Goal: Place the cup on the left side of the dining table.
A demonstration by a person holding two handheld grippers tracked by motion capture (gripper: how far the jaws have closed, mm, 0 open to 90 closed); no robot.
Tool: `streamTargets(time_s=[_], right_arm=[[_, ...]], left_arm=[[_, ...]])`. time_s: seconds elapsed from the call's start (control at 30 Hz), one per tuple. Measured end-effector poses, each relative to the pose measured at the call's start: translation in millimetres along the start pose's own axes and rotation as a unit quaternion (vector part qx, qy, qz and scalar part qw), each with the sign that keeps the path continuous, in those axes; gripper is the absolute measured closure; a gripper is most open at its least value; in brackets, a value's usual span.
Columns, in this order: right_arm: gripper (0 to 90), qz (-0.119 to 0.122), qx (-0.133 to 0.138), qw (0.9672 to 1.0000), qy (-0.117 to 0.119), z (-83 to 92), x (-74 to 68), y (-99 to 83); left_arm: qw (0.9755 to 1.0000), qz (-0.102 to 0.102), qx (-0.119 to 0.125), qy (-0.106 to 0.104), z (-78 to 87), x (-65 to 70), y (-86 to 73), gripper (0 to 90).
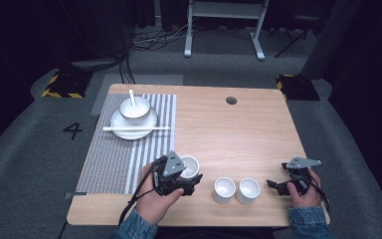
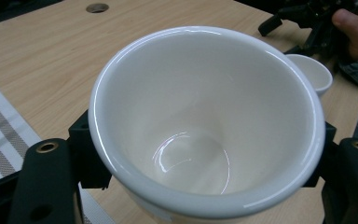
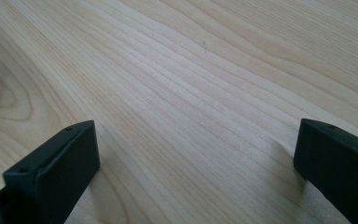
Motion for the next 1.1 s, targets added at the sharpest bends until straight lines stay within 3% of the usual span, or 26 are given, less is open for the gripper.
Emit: streamTargets(time_s=[0.4,0.63,0.93,1.0,1.1], right_arm=[[0.1,0.000,0.000,1.0000,0.000,0.0,0.0,0.0],[0.1,0.000,0.000,1.0000,0.000,0.0,0.0,0.0],[0.1,0.000,0.000,1.0000,0.000,0.0,0.0,0.0],[0.1,0.000,0.000,1.0000,0.000,0.0,0.0,0.0],[0.1,0.000,0.000,1.0000,0.000,0.0,-0.1,0.0]], left_arm=[[0.9987,0.004,0.014,0.048,0.1,-34.4,5.8,26.6],[0.9965,0.007,0.009,0.083,-2.1,-58.5,3.9,26.6],[0.9940,0.013,0.010,0.108,-5.6,-82.6,4.7,26.6],[0.9931,0.017,0.011,0.116,-6.9,-89.2,3.3,26.6],[0.9898,0.025,0.010,0.140,-8.6,-104.6,-3.2,26.6]])
Point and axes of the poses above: each handheld gripper's, and its own axes: z roughly backward along the jaws, y roughly out of its top, x roughly to its right, the point moved 3 cm from there along -z, roughly forward along the jaws, and after that the axes turned 12 degrees about x, right-handed, at the moved point
